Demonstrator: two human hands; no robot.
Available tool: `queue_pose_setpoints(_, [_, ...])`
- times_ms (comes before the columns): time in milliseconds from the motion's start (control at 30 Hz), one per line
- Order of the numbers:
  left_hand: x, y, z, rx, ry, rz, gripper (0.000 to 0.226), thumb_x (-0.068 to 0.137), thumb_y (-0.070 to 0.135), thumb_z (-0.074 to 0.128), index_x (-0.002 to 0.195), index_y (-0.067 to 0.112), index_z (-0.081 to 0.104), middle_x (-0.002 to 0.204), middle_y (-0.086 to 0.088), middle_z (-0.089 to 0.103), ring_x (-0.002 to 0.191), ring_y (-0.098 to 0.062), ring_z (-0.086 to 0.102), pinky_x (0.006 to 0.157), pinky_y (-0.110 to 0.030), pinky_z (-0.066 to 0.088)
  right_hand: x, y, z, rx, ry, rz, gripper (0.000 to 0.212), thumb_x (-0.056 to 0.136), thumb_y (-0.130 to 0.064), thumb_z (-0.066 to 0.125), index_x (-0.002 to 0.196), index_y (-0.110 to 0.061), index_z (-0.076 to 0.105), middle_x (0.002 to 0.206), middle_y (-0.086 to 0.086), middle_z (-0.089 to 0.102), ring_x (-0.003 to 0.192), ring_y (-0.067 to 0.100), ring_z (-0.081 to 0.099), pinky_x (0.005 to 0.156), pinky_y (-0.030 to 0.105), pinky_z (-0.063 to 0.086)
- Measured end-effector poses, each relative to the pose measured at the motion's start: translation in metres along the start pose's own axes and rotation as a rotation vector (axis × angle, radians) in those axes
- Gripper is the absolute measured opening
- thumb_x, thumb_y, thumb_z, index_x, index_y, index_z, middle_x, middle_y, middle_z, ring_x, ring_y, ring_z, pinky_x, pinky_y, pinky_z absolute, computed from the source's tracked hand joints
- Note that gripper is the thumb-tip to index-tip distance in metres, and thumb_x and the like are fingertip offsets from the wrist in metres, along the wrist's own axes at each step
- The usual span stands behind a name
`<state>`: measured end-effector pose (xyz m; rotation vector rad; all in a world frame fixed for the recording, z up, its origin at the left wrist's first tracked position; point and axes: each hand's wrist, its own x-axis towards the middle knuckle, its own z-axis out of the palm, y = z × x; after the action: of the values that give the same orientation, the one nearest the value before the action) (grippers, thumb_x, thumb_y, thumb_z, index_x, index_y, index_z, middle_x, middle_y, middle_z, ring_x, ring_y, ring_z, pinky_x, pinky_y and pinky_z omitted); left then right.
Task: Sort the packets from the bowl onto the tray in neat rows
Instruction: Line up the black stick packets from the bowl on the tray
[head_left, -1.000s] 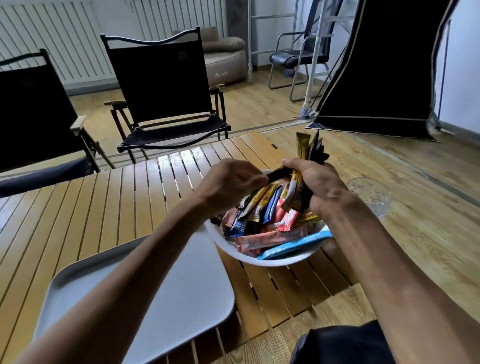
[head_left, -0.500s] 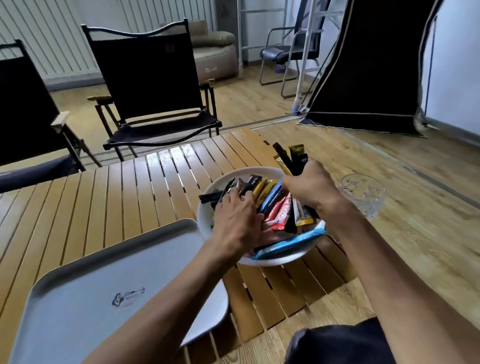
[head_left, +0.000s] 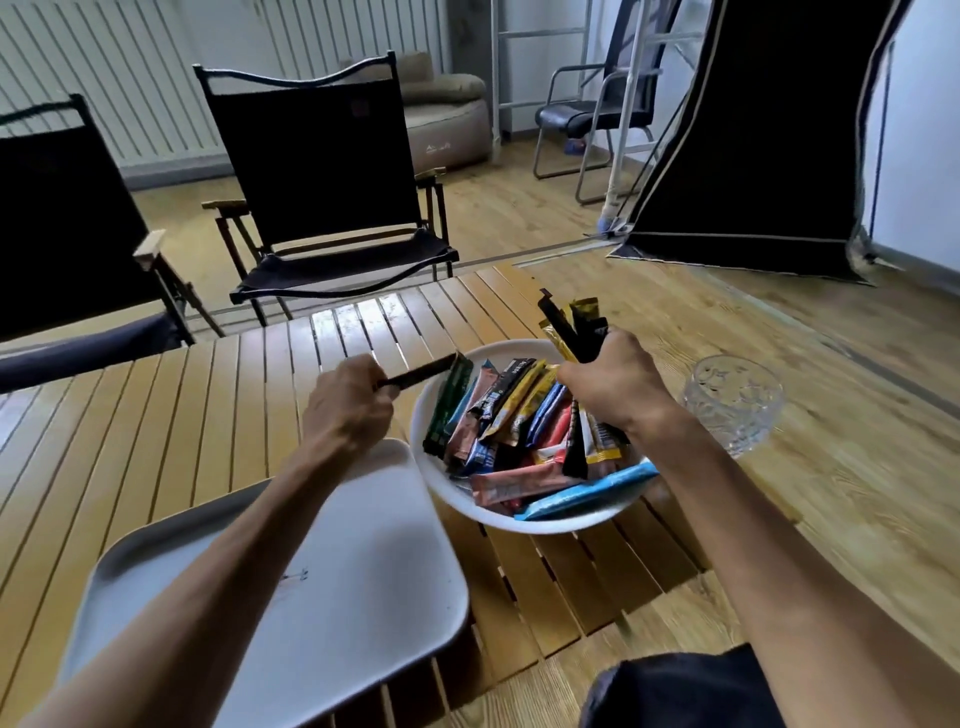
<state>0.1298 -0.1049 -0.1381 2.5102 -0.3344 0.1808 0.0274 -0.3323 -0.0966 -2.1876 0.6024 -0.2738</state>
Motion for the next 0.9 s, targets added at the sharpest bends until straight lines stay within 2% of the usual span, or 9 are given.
queue_pose_setpoints(100, [-0.031,-0.023,-0.042,-0.012,0.061,0.095,0.007,0.089,0.012,0.061,0.093,0.015,0.067,0.089,-0.003,0.069,0.079,-0.020,0.064,0.071,-0.039,0.057,-0.010,-0.006,0.002,-0.003,-0.015,-0.009,0.011,0.084,-0.023,0.063,0.085,-0.022,0.052,0.076,0.000,0.056,0.089,0.031,0.062,0.095,0.052,0.047])
queue_pose_setpoints(167, [-0.066,-0.040,-0.064,0.032,0.052,0.122,0.009,0.087,0.010,0.063,0.090,0.018,0.067,0.087,-0.003,0.070,0.077,-0.018,0.065,0.066,-0.037,0.057,-0.018,-0.012,0.004,-0.023,-0.021,-0.022,0.012,0.083,-0.026,0.063,0.085,-0.023,0.052,0.074,-0.002,0.054,0.093,0.032,0.061,0.098,0.054,0.044])
queue_pose_setpoints(267, [-0.121,-0.060,-0.084,0.060,0.008,0.097,0.006,0.084,0.016,0.067,0.081,0.019,0.063,0.083,0.003,0.067,0.075,-0.007,0.063,0.056,-0.017,0.048,-0.027,-0.021,0.012,-0.030,-0.023,-0.051,0.024,0.086,-0.027,0.063,0.105,-0.015,0.057,0.075,-0.003,0.053,0.090,0.027,0.059,0.086,0.040,0.048])
queue_pose_setpoints(367, [-0.158,-0.058,-0.096,0.035,0.033,0.194,0.016,0.078,0.021,0.068,0.070,0.024,0.054,0.104,0.008,0.063,0.094,-0.005,0.059,0.080,-0.023,0.049,-0.034,-0.025,0.017,-0.045,-0.034,-0.100,0.022,0.093,-0.023,0.061,0.110,-0.012,0.052,0.081,0.000,0.051,0.067,0.010,0.044,0.052,0.003,0.035])
queue_pose_setpoints(467, [-0.167,-0.041,-0.093,0.029,0.057,0.290,0.020,0.077,0.025,0.065,0.064,0.026,0.051,0.091,0.008,0.069,0.091,-0.005,0.063,0.084,-0.031,0.051,-0.041,-0.026,0.025,-0.021,-0.065,-0.131,0.024,0.092,-0.021,0.061,0.111,-0.009,0.053,0.075,-0.003,0.050,0.065,0.007,0.045,0.049,0.013,0.035])
queue_pose_setpoints(533, [-0.159,-0.031,-0.074,0.002,0.035,0.280,0.023,0.078,0.034,0.057,0.061,0.020,0.054,0.066,0.008,0.062,0.067,-0.006,0.060,0.065,-0.033,0.054,-0.046,-0.029,0.031,-0.015,-0.074,-0.134,0.026,0.090,-0.020,0.062,0.112,-0.008,0.055,0.074,-0.002,0.050,0.070,0.016,0.052,0.052,0.024,0.035])
queue_pose_setpoints(600, [-0.147,-0.028,-0.050,-0.032,-0.034,0.233,0.029,0.082,0.035,0.062,0.061,0.016,0.055,0.061,0.003,0.058,0.058,-0.013,0.056,0.056,-0.039,0.050,-0.050,-0.030,0.035,-0.022,-0.087,-0.144,0.021,0.089,-0.018,0.063,0.107,-0.009,0.056,0.073,-0.001,0.052,0.071,0.019,0.053,0.051,0.025,0.036])
queue_pose_setpoints(767, [-0.142,-0.037,-0.019,-0.166,-0.288,0.171,0.022,0.082,0.039,0.069,0.077,0.019,0.060,0.087,0.000,0.060,0.078,-0.014,0.059,0.069,-0.029,0.052,-0.055,-0.032,0.040,0.006,-0.147,-0.205,0.018,0.092,-0.016,0.062,0.106,-0.015,0.052,0.077,-0.007,0.052,0.067,0.005,0.049,0.051,0.014,0.031])
queue_pose_setpoints(900, [-0.153,-0.066,-0.031,-0.147,-0.292,0.182,0.022,0.077,0.046,0.063,0.083,0.025,0.056,0.111,0.003,0.060,0.103,-0.010,0.058,0.087,-0.030,0.051,-0.057,-0.031,0.039,0.024,-0.167,-0.210,0.016,0.091,-0.016,0.063,0.103,-0.014,0.052,0.076,-0.006,0.051,0.068,0.006,0.050,0.052,0.016,0.033])
